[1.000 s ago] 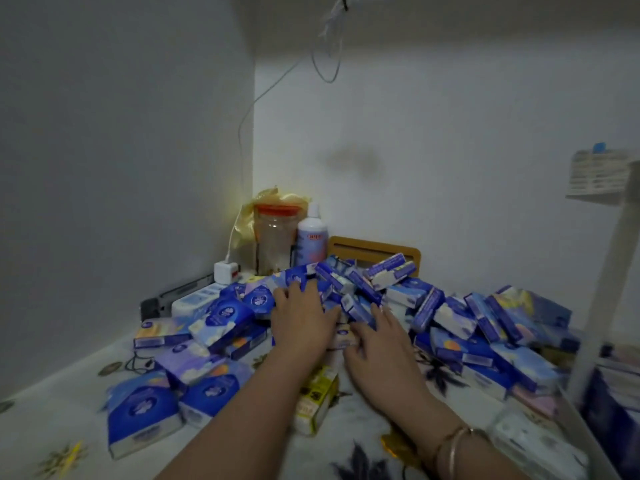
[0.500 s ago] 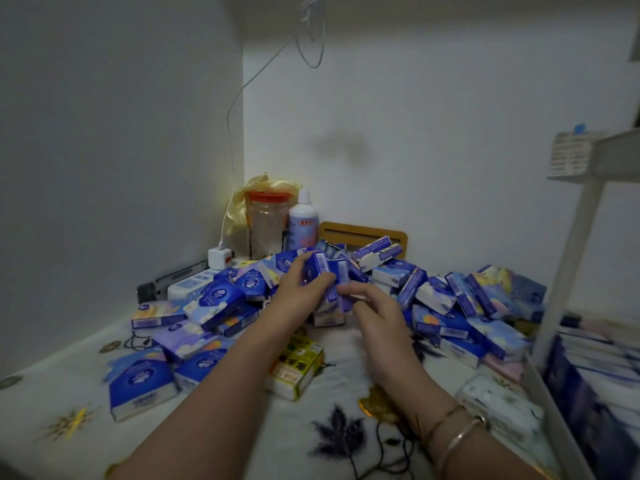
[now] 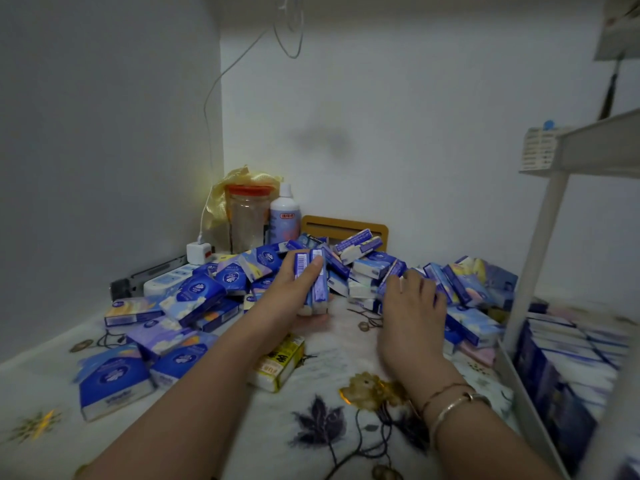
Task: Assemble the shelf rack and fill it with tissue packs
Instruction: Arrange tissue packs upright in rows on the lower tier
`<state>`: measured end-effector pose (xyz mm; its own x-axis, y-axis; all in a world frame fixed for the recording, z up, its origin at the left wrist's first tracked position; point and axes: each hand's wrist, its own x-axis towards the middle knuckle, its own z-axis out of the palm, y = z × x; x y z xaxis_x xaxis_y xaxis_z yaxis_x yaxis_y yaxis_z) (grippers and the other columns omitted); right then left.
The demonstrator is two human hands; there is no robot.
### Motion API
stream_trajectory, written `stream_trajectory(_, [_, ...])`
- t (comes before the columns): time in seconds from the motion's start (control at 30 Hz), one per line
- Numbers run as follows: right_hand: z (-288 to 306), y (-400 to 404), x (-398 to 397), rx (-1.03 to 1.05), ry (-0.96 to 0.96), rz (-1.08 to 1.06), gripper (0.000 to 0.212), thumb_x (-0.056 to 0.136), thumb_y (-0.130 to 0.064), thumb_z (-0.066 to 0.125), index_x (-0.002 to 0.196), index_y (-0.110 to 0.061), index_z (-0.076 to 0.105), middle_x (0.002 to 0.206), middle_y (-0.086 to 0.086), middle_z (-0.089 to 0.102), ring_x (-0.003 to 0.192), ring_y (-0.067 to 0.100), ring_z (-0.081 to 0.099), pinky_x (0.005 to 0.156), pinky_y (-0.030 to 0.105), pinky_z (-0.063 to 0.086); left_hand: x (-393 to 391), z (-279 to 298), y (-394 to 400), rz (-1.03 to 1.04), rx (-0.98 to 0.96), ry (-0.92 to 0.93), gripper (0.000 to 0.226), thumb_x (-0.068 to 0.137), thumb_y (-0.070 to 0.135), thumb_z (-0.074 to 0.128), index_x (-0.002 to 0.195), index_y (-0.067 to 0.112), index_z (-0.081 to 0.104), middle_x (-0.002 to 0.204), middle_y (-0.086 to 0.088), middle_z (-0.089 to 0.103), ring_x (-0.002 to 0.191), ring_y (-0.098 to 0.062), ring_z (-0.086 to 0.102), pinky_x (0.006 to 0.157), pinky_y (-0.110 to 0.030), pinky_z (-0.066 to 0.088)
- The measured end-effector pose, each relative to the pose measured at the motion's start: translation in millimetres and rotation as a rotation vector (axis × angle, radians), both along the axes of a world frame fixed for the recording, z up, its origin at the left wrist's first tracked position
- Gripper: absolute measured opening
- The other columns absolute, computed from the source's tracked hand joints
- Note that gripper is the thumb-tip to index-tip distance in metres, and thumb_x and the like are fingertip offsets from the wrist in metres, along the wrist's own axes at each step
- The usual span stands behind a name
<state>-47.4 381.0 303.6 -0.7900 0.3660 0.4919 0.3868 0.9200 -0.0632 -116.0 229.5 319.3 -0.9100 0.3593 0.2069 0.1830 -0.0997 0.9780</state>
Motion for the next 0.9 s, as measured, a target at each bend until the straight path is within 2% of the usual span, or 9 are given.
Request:
stream_trajectory(0.13, [-4.1, 8.7, -1.3, -0.030, -0.008, -0.108, 0.051, 0.084, -0.016, 0.063, 0.130, -0.014, 0.040, 0.139, 0.010, 0.027, 0.128, 0.035, 0.029, 0.108, 0.046, 0.032, 7.9, 4.0, 3.0, -0.030, 0.047, 0.016, 0.009, 0.094, 0.040, 0.052, 0.101, 0.046, 0.051, 0.109, -0.003, 0.064, 0.085, -0.019, 0.069, 0.062, -0.034, 0.056])
stream_trajectory(0.2, [-2.6, 9.1, -2.3, -0.043, 0.028, -0.104, 0.042, 0.087, -0.015, 0.060, 0.127, -0.013, 0.045, 0.136, 0.010, 0.032, 0.124, 0.034, 0.034, 0.102, 0.042, 0.037, 7.7, 3.6, 1.2, -0.005, 0.023, 0.085, 0.014, 0.094, 0.039, 0.053, 0.106, 0.046, 0.051, 0.113, 0.000, 0.061, 0.093, -0.018, 0.065, 0.064, -0.032, 0.056])
stream_trajectory(0.3, [4.9, 3.9, 0.7, -0.191, 0.226, 0.012, 0.030, 0.094, -0.020, 0.052, 0.123, -0.014, 0.049, 0.131, 0.008, 0.039, 0.113, 0.028, 0.046, 0.081, 0.036, 0.044, 9.3, 3.2, -1.8, 0.039, -0.055, 0.241, 0.033, 0.092, 0.035, 0.057, 0.123, 0.037, 0.047, 0.112, 0.012, 0.056, 0.098, -0.006, 0.061, 0.072, -0.022, 0.055])
stream_trajectory(0.43, [19.4, -15.7, -1.8, -0.619, 0.491, 0.322, 0.011, 0.094, -0.027, 0.053, 0.099, -0.017, 0.051, 0.106, -0.001, 0.049, 0.080, 0.013, 0.048, 0.062, 0.027, 0.038, 19.8, 2.7, 2.5, 0.086, -0.066, 0.346, 0.058, 0.085, 0.025, 0.069, 0.133, 0.033, 0.037, 0.110, 0.021, 0.049, 0.085, 0.018, 0.058, 0.065, -0.006, 0.049])
stream_trajectory(0.5, [24.3, -26.9, -2.6, -0.960, 0.518, 0.493, 0.005, 0.094, -0.022, 0.054, 0.094, -0.018, 0.052, 0.093, -0.001, 0.057, 0.077, 0.011, 0.054, 0.060, 0.019, 0.041, 25.5, 4.0, 5.4, 0.115, -0.045, 0.366, 0.067, 0.082, 0.020, 0.072, 0.136, 0.029, 0.035, 0.113, 0.019, 0.048, 0.084, 0.023, 0.056, 0.065, -0.004, 0.047])
stream_trajectory(0.6, [35.3, -35.3, 6.9, -1.455, 0.515, 0.600, 0.008, 0.096, -0.014, 0.049, 0.090, -0.016, 0.054, 0.085, 0.003, 0.062, 0.079, 0.019, 0.060, 0.066, 0.030, 0.047, 38.7, 13.1, 2.8, 0.132, -0.049, 0.379, 0.069, 0.078, 0.020, 0.076, 0.133, 0.029, 0.035, 0.111, 0.021, 0.052, 0.087, 0.019, 0.057, 0.071, -0.006, 0.049])
stream_trajectory(0.67, [47.1, -34.7, 19.3, -1.610, 0.509, 0.668, 0.011, 0.094, -0.013, 0.047, 0.091, -0.010, 0.057, 0.084, 0.005, 0.062, 0.080, 0.020, 0.061, 0.071, 0.036, 0.048, 52.7, 21.5, -3.3, 0.131, -0.106, 0.436, 0.063, 0.076, 0.022, 0.078, 0.126, 0.029, 0.041, 0.112, 0.018, 0.057, 0.091, 0.015, 0.059, 0.075, -0.012, 0.052])
stream_trajectory(0.77, [62.0, -37.8, 53.1, -1.685, 0.466, 0.799, 0.020, 0.094, -0.025, 0.053, 0.106, -0.009, 0.057, 0.089, 0.002, 0.068, 0.084, 0.016, 0.065, 0.077, 0.035, 0.051, 81.6, 33.4, -13.8, 0.134, -0.175, 0.560, 0.053, 0.076, 0.026, 0.077, 0.119, 0.030, 0.046, 0.110, 0.019, 0.060, 0.096, 0.009, 0.061, 0.082, -0.021, 0.055])
stream_trajectory(0.9, [72.0, -45.8, 112.2, -1.404, 0.374, 0.785, 0.053, 0.067, -0.050, 0.071, 0.105, -0.017, 0.051, 0.100, 0.002, 0.069, 0.086, 0.015, 0.067, 0.083, 0.042, 0.052, 128.4, 44.9, -20.2, 0.138, -0.201, 0.690, 0.045, 0.077, 0.026, 0.077, 0.109, 0.036, 0.047, 0.101, 0.014, 0.064, 0.089, 0.003, 0.064, 0.076, -0.026, 0.057])
